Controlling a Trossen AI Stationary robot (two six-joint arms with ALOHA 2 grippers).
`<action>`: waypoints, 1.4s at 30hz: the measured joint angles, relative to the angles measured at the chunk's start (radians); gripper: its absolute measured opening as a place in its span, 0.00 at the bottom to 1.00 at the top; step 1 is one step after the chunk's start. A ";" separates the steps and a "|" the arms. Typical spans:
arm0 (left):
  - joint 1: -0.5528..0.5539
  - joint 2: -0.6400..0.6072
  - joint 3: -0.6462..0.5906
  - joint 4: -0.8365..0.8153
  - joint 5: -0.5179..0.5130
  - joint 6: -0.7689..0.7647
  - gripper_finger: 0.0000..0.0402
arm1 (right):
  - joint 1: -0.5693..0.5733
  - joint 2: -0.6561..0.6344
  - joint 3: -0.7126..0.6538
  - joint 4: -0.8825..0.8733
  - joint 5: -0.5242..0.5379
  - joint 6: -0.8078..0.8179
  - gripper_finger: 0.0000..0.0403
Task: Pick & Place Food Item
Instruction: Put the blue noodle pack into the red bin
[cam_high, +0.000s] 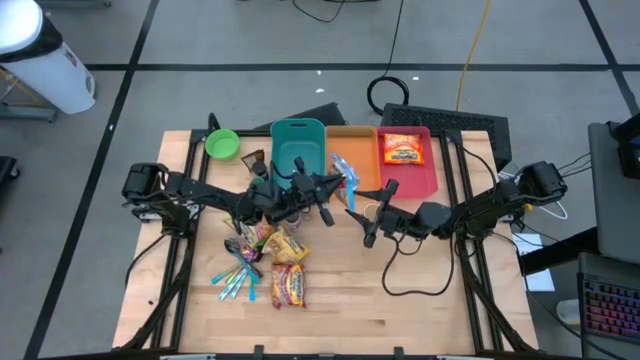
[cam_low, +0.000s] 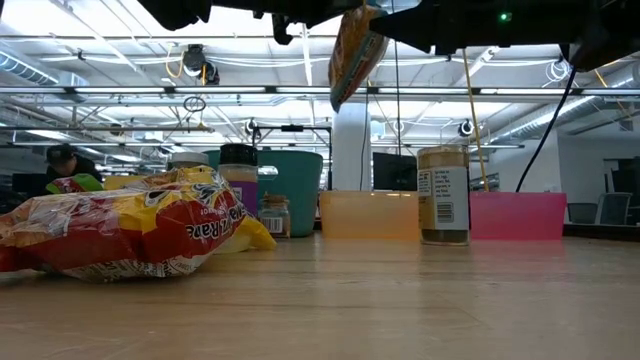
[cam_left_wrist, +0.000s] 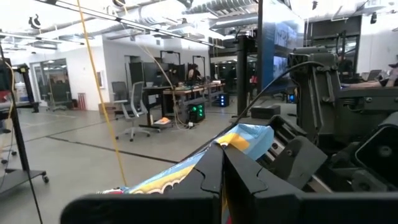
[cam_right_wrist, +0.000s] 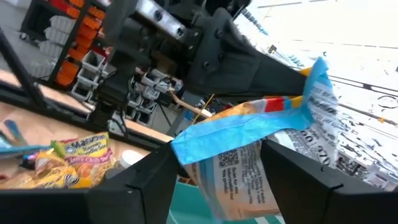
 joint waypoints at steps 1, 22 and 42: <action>0.000 0.000 0.000 0.000 0.000 -0.001 0.02 | 0.000 0.000 0.000 0.008 0.001 0.003 0.53; -0.006 0.000 0.000 -0.014 0.069 0.015 0.03 | 0.036 -0.009 0.000 0.027 0.130 0.102 0.02; -0.136 -0.073 -0.016 -0.028 -0.534 0.327 0.61 | 0.098 -0.198 -0.033 -0.168 0.367 0.105 0.01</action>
